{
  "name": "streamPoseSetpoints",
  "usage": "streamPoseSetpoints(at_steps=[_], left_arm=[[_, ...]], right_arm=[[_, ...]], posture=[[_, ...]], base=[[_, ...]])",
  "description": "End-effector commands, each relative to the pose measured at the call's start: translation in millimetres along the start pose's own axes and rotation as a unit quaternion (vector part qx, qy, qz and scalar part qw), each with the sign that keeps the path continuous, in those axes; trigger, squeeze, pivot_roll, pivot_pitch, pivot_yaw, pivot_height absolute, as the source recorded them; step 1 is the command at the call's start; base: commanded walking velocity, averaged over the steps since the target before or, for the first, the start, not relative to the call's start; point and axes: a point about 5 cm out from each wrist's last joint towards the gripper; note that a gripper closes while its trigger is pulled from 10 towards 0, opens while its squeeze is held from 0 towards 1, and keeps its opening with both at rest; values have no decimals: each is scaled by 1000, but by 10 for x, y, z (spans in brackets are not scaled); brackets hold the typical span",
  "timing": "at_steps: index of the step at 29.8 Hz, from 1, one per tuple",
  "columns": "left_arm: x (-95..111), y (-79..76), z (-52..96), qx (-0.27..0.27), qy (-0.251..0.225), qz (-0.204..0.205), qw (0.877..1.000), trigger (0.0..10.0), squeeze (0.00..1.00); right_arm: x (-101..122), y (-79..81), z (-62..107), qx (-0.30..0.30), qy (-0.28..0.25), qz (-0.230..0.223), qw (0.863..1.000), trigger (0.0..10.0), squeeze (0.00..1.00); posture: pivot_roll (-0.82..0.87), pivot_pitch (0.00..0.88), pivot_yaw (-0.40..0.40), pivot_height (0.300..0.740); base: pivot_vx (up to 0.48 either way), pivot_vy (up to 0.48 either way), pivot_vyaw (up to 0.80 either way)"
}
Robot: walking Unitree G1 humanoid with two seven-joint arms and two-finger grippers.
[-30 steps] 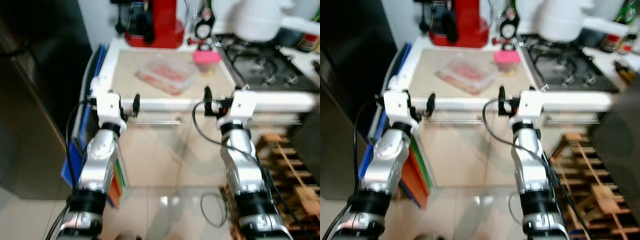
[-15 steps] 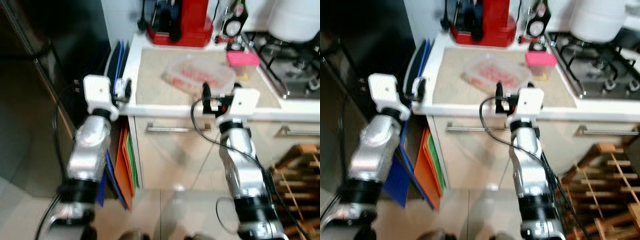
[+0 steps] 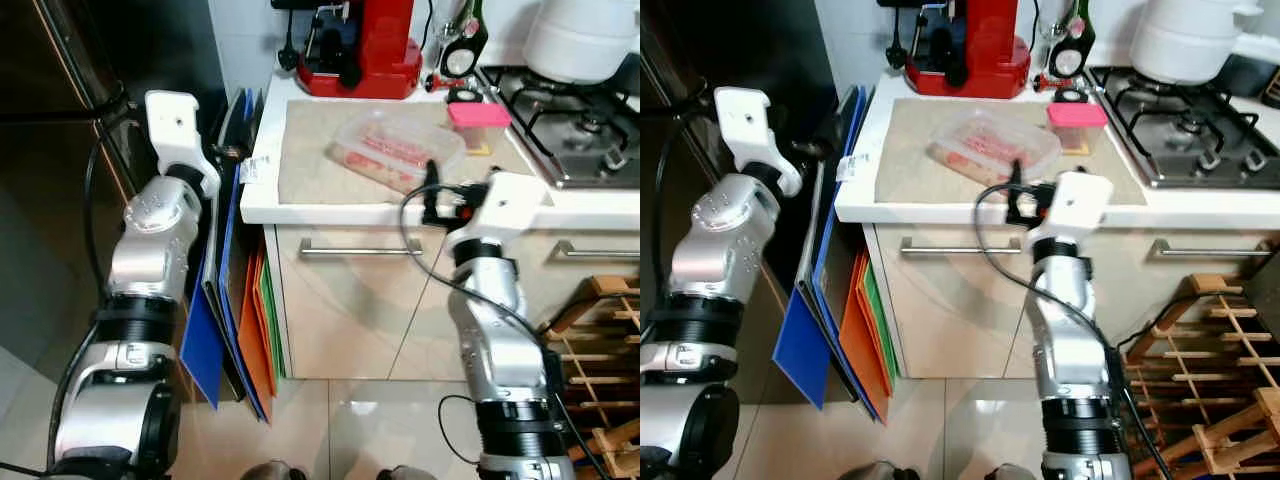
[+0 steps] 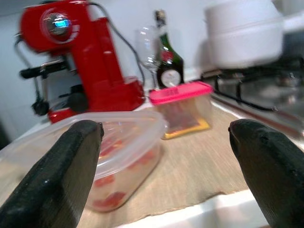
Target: Restocking fridge
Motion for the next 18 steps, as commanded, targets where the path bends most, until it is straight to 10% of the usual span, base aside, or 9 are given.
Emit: streamPoseSetpoints(at_steps=[1,18], left_arm=[[-37,-41,0,-12,10,1,1000,10000,0],[-215,-190,119,-32,32,15,999,10000,0]], right_arm=[[-4,-2,-58,-8,11,-31,999,10000,0],[-75,86,-393,20,97,-184,978,10000,0]], posture=[[-43,19,71,740],[-24,56,57,740]], base=[[0,0,0],[0,0,0]])
Point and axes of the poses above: a point about 5 cm out from each wrist's last joint towards the gripper, its own z axis pointing back from the gripper into the wrist, its own x axis along the axis of the wrist's last joint, y = z × x, and after that the axes turned 6 degrees about -z, right-handed
